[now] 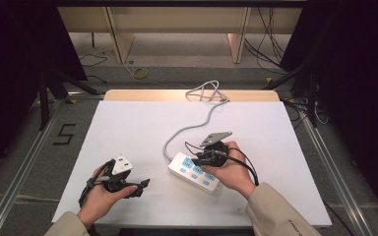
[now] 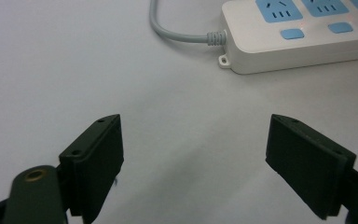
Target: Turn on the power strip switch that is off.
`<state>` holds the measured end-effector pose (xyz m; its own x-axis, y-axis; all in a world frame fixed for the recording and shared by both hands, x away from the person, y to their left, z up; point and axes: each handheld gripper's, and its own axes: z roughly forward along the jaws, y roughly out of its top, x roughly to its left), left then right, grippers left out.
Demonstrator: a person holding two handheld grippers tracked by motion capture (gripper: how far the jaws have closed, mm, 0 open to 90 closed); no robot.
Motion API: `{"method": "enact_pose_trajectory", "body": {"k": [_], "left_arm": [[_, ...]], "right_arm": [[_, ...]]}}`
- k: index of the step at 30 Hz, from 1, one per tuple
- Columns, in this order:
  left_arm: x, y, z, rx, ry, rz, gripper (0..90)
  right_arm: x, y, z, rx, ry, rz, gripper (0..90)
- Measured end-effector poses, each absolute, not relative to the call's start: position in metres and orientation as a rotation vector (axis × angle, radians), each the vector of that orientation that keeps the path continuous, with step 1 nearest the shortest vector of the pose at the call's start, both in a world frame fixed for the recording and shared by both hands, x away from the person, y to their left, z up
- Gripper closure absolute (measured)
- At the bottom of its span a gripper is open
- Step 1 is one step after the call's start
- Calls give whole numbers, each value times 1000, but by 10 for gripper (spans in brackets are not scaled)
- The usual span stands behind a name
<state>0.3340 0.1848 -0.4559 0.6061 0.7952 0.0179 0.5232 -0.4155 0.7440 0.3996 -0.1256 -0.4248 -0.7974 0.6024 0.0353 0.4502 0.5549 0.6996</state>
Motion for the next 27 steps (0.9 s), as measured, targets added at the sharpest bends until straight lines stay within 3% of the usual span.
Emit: {"method": "enact_pose_trajectory", "body": {"k": [8,27], "left_arm": [[334,185,-456,2113,1034,486,187],[334,186,-456,2112,1039,489,186]], "right_arm": [[398,-137,-424,923,2565,1090,671],[391,-188,-423,1009,2470,1178,513]]}}
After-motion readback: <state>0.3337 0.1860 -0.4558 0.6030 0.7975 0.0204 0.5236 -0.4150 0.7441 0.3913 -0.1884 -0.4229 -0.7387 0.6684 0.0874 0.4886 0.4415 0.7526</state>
